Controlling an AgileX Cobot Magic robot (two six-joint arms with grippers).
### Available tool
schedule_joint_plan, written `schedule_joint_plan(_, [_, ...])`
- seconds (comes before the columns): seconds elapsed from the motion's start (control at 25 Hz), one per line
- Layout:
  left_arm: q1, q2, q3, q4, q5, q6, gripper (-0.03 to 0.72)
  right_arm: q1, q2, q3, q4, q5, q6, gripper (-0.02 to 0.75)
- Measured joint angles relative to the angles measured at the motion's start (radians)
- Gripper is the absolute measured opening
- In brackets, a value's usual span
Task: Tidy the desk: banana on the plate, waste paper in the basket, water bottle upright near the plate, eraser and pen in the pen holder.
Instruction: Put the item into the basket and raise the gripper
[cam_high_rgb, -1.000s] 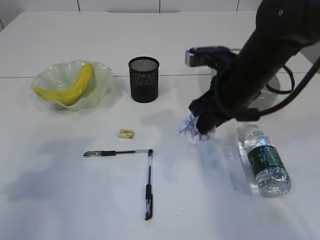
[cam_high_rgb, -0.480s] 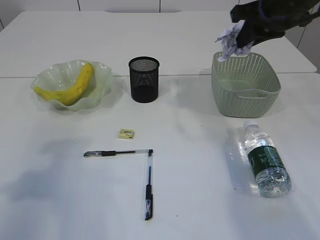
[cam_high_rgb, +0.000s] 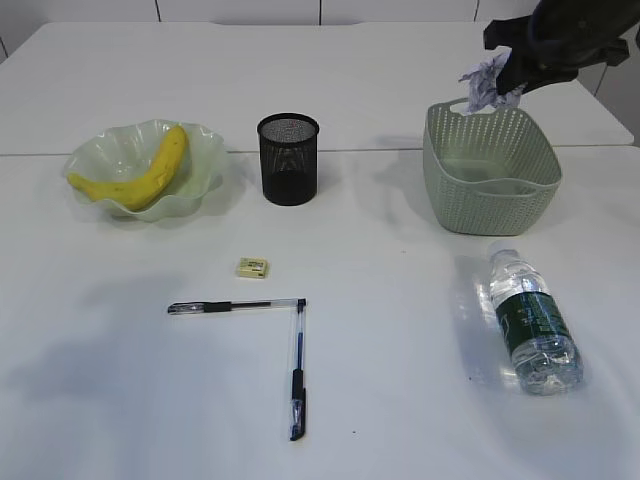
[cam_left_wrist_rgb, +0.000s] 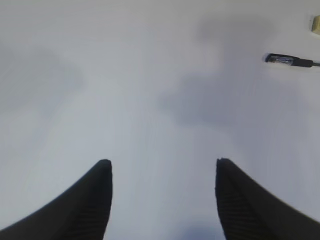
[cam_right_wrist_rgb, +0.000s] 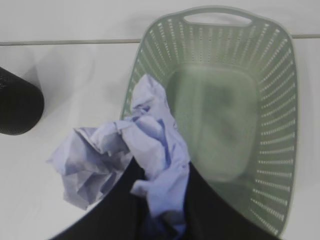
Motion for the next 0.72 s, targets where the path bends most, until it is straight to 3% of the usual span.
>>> schedule_joint_plan(0.24, [0.0, 0.0, 0.0, -0.008, 0.0, 0.0, 0.459, 0.0, 0.113, -0.074, -0.027, -0.009, 0.001, 0.104])
schedule_joint_plan(0.72, [0.0, 0.0, 0.0, -0.018, 0.014, 0.0, 0.454, 0.0, 0.198, -0.076, -0.094, -0.021, 0.026, 0.113])
